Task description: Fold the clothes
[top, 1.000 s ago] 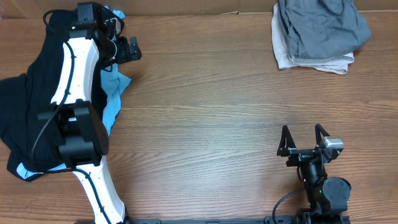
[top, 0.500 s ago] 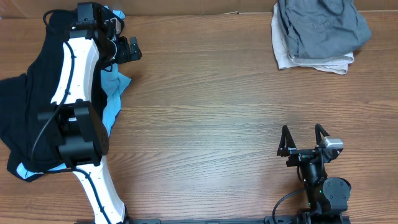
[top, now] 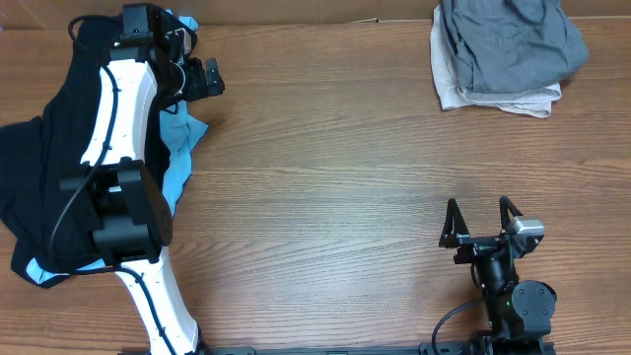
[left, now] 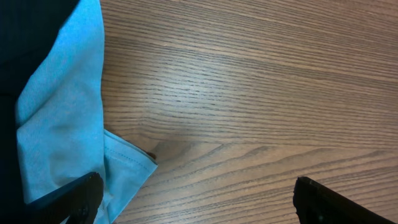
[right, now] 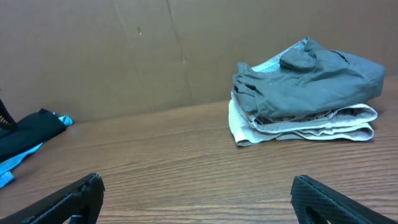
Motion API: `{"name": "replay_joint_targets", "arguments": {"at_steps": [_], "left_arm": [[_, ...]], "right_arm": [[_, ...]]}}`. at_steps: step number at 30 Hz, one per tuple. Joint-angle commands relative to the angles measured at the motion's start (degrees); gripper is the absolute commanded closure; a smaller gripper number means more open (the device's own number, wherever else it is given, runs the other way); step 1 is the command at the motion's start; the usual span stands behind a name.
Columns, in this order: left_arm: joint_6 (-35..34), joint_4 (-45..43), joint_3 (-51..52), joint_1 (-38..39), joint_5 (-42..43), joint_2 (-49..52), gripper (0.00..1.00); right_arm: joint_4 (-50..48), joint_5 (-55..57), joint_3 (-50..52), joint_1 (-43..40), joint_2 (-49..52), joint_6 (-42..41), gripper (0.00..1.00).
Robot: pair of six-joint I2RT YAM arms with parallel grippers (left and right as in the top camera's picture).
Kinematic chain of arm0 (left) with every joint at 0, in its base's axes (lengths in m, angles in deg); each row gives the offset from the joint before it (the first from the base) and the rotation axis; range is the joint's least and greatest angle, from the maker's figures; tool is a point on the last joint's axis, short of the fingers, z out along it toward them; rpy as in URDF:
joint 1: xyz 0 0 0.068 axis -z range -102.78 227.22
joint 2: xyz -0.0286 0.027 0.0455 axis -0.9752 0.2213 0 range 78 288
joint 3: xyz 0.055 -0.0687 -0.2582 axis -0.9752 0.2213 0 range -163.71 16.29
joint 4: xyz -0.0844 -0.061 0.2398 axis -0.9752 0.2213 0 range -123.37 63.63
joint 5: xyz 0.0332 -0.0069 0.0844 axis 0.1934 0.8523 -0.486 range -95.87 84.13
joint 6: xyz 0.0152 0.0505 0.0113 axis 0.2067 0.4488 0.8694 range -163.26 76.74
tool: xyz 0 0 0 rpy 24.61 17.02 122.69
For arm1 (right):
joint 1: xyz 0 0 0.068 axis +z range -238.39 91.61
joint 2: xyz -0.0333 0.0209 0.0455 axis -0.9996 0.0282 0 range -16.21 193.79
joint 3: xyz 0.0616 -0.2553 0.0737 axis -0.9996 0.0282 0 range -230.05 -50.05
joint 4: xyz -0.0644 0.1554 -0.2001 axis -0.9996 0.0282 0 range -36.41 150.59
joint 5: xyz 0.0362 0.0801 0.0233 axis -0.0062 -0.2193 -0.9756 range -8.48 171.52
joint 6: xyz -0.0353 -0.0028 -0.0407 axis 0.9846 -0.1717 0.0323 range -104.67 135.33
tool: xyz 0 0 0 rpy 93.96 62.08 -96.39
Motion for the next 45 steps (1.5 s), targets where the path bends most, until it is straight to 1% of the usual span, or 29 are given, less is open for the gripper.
{"name": "replay_joint_targets", "arguments": {"at_steps": [1, 7, 10, 21, 30, 39, 45], "left_arm": [[-0.50, 0.11, 0.00, 0.37, -0.09, -0.07, 0.00], [-0.50, 0.13, 0.00, 0.55, -0.09, -0.85, 0.00], [-0.50, 0.42, 0.00, 1.46, -0.09, -3.65, 0.00], [-0.31, 0.42, 0.00, 7.91, -0.11, -24.63, 0.00], [-0.33, 0.42, 0.00, 8.52, -0.09, -40.22, 0.00], [-0.35, 0.55, 0.00, 8.50, -0.07, -49.40, 0.00], [-0.37, 2.29, 0.00, 8.50, 0.15, -51.52, 0.00]], "right_arm": [[-0.17, 0.76, 0.61, 0.48, -0.57, -0.24, 0.00], [-0.17, 0.76, 0.61, 0.48, -0.57, -0.24, 0.00], [-0.17, 0.76, 0.61, 0.48, -0.57, -0.24, 0.00], [-0.15, 0.76, 0.61, 0.48, -0.57, -0.24, 0.00], [-0.17, 0.76, 0.61, 0.48, -0.57, -0.24, 0.00], [-0.17, 0.76, 0.61, 0.48, -0.57, -0.24, 0.00], [-0.17, 0.76, 0.61, 0.48, -0.57, -0.24, 0.00]]}}
